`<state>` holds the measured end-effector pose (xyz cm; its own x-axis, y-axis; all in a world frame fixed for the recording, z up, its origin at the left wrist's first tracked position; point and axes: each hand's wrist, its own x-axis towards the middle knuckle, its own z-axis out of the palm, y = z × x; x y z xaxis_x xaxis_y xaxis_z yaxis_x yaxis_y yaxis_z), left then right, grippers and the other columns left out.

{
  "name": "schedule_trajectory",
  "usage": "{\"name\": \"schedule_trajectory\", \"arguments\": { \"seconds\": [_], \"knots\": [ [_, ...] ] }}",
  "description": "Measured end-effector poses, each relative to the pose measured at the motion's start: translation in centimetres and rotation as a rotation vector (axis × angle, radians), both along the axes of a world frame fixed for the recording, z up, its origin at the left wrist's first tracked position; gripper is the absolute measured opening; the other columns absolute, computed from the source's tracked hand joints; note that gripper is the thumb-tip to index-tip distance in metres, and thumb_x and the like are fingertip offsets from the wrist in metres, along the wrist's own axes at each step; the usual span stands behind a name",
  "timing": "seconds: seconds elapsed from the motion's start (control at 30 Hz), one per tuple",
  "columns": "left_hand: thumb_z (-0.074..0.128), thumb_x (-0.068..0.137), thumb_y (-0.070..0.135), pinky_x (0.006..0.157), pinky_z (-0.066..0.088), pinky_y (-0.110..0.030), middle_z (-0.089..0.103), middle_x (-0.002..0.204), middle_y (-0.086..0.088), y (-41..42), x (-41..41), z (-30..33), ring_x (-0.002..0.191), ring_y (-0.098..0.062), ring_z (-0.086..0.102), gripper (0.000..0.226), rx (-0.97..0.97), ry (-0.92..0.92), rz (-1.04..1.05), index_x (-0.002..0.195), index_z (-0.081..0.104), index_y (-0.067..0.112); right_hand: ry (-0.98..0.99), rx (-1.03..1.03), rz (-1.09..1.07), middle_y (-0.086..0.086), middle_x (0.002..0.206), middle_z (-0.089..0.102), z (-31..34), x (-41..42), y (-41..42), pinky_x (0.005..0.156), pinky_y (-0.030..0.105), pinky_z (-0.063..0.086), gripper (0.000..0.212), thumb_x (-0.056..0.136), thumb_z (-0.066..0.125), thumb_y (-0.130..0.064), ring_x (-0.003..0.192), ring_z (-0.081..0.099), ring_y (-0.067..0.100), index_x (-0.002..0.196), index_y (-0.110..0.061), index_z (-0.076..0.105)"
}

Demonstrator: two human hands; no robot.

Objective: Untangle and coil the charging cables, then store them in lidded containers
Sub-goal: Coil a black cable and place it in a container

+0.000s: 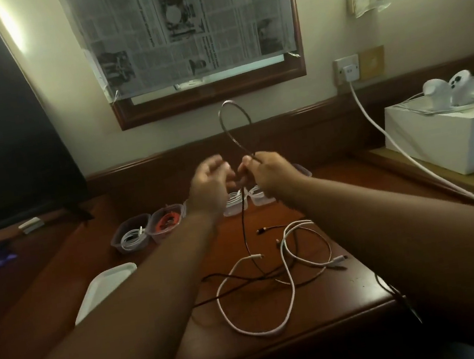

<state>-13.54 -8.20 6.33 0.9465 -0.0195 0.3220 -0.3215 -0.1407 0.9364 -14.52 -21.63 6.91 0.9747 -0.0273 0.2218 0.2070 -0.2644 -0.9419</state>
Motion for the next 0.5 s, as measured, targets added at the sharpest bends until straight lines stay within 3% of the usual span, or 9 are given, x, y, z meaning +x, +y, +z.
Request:
{"name": "schedule_trajectory", "arguments": {
  "seconds": [0.07,0.17,0.3,0.4,0.5],
  "knots": [
    [0.053,0.101,0.020,0.064,0.046,-0.023,0.061,0.098,-0.001,0.0,-0.7,-3.1,0.082,-0.012,0.058,0.040,0.229,0.133,-0.086,0.140,0.047,0.014,-0.063,0.105,-0.005,0.014,0.094,0.067,1.4,0.0,-0.1,0.045,0.016,0.043,0.026,0.107,0.038,-0.020,0.057,0.057,0.006,0.098,-0.010,0.060],
    [0.064,0.095,0.019,0.067,0.049,-0.023,0.060,0.101,-0.006,-0.1,-0.8,-7.3,0.089,-0.015,0.060,0.048,0.297,0.250,-0.059,0.139,0.045,0.018,-0.140,0.105,-0.034,0.006,0.099,0.074,3.0,0.1,-0.3,0.037,0.018,0.035,0.028,0.107,0.038,-0.025,0.037,0.043,0.003,0.100,-0.016,0.063],
    [0.063,0.096,0.019,0.076,0.047,-0.027,0.064,0.095,-0.002,-0.1,0.7,-9.8,0.093,-0.019,0.061,0.010,0.342,0.308,0.027,0.105,0.064,0.015,-0.178,0.336,0.042,0.003,0.099,0.075,4.4,-0.5,-0.4,0.040,0.024,0.033,0.033,0.107,0.038,-0.030,0.036,0.035,0.005,0.114,-0.011,0.064],
    [0.054,0.101,0.019,0.065,0.046,-0.025,0.062,0.088,-0.003,-0.3,1.4,-9.4,0.074,-0.015,0.057,0.016,0.259,0.332,0.054,0.105,0.066,0.009,-0.202,0.380,0.062,0.004,0.098,0.075,4.7,-0.9,-0.8,0.041,0.023,0.034,0.032,0.107,0.039,-0.029,0.037,0.037,0.003,0.113,-0.010,0.064],
    [0.054,0.102,0.022,0.065,0.048,-0.028,0.063,0.077,-0.005,-0.1,2.6,-7.5,0.066,-0.015,0.056,0.022,0.044,0.274,0.171,0.098,0.067,0.005,-0.292,0.104,-0.074,0.005,0.091,0.073,3.7,-0.5,-1.7,0.045,0.021,0.037,0.025,0.105,0.043,-0.021,0.041,0.046,0.002,0.099,-0.013,0.066]
  ]
}}
